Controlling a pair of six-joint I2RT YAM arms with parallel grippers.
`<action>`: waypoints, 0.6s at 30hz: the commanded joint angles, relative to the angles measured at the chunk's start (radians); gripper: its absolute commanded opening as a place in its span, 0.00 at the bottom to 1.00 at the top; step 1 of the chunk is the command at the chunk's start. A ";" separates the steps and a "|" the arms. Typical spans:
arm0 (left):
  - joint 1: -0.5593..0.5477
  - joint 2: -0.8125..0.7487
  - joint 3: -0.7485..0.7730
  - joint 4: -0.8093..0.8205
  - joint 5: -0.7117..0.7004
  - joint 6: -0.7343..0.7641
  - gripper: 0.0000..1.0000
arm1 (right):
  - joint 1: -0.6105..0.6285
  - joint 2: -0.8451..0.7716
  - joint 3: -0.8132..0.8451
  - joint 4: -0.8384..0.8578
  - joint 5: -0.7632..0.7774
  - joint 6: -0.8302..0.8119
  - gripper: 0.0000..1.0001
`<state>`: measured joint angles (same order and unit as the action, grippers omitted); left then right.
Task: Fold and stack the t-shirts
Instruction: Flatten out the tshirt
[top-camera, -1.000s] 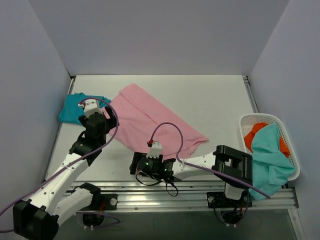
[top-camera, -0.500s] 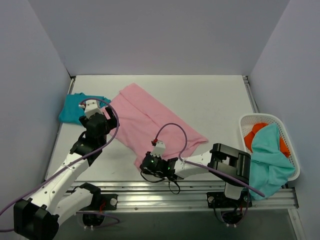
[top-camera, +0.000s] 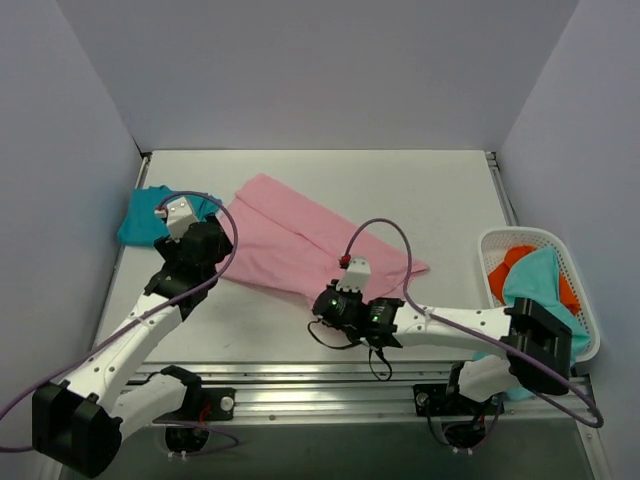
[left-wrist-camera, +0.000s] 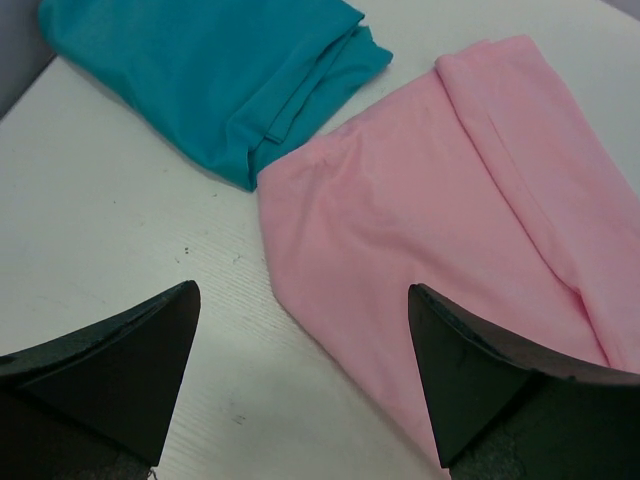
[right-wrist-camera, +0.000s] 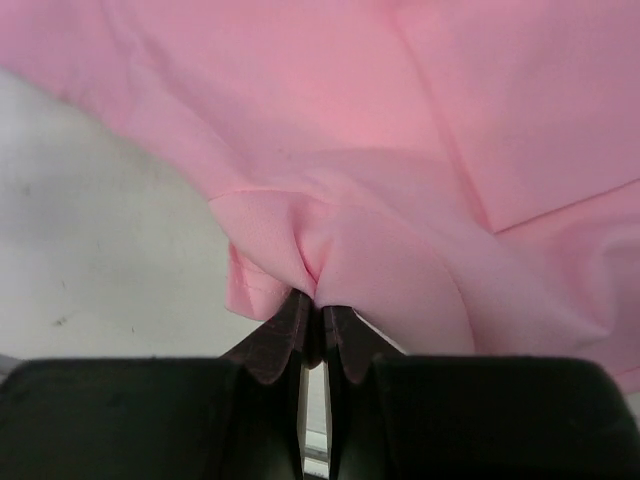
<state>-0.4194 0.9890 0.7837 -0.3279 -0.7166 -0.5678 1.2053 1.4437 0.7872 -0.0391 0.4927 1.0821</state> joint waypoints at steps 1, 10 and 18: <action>-0.005 0.103 0.022 -0.037 0.035 -0.084 0.94 | -0.058 -0.107 0.014 -0.179 0.133 -0.037 0.00; -0.027 0.267 -0.124 0.128 0.175 -0.196 1.00 | -0.154 -0.210 -0.035 -0.266 0.228 -0.051 0.00; -0.085 0.391 -0.150 0.158 0.138 -0.316 0.92 | -0.207 -0.186 -0.037 -0.236 0.219 -0.094 0.00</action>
<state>-0.4835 1.3582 0.6380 -0.2337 -0.5529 -0.8051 1.0115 1.2591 0.7525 -0.2462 0.6518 1.0115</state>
